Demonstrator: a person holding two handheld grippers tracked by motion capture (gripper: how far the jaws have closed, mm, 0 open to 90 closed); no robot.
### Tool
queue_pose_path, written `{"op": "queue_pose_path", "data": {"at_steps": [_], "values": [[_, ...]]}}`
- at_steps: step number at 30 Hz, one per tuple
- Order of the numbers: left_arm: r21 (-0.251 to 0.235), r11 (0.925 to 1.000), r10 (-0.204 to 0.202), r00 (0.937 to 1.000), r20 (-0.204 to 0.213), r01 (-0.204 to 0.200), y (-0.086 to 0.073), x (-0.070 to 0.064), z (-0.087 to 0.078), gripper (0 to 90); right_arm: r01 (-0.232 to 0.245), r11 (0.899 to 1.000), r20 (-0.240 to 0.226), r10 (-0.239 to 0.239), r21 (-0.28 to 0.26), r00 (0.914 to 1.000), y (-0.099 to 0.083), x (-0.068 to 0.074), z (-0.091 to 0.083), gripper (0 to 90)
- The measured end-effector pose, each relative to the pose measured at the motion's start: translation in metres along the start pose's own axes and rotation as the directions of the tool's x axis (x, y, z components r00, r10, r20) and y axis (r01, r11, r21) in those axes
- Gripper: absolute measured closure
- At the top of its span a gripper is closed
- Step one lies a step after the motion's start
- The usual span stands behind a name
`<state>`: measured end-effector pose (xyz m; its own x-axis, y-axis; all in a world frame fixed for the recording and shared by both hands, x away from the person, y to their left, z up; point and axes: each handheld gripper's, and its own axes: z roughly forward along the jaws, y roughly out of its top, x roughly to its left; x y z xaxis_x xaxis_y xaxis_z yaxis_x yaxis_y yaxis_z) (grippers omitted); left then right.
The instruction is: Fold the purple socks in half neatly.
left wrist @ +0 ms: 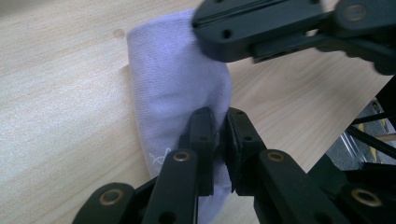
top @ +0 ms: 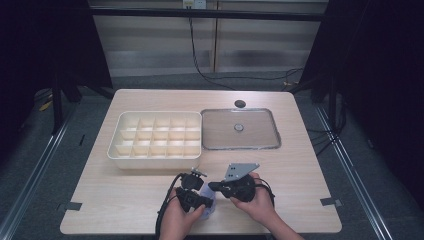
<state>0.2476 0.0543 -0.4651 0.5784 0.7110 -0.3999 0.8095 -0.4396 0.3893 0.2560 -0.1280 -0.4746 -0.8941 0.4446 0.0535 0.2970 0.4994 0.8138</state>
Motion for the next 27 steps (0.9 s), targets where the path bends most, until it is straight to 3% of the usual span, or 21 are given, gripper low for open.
{"op": "queue_pose_path", "data": {"at_steps": [7, 10, 24, 27], "values": [[-0.010, 0.9999, 0.002, 1.0000, -0.008, -0.002, -0.001, -0.002, 0.001, 81.9, -0.005, 0.999, 0.006, 0.005, 0.046, 1.0000, -0.006, -0.001, 0.015, 90.0], [-0.011, 0.9999, 0.005, 1.0000, -0.006, -0.005, -0.001, -0.002, 0.001, 81.9, -0.024, 0.999, -0.002, 0.024, 0.045, 0.9997, -0.009, -0.002, 0.017, 90.0], [-0.013, 0.9999, 0.010, 0.9999, -0.006, -0.010, -0.001, -0.007, 0.001, 78.3, -0.012, 0.999, -0.008, 0.012, 0.043, 0.9999, -0.015, -0.005, 0.017, 90.0], [-0.015, 0.9999, 0.001, 1.0000, 0.009, -0.001, -0.001, -0.006, 0.000, 77.3, -0.015, 0.999, -0.009, 0.015, 0.041, 0.9998, -0.016, -0.005, 0.017, 90.0]]}}
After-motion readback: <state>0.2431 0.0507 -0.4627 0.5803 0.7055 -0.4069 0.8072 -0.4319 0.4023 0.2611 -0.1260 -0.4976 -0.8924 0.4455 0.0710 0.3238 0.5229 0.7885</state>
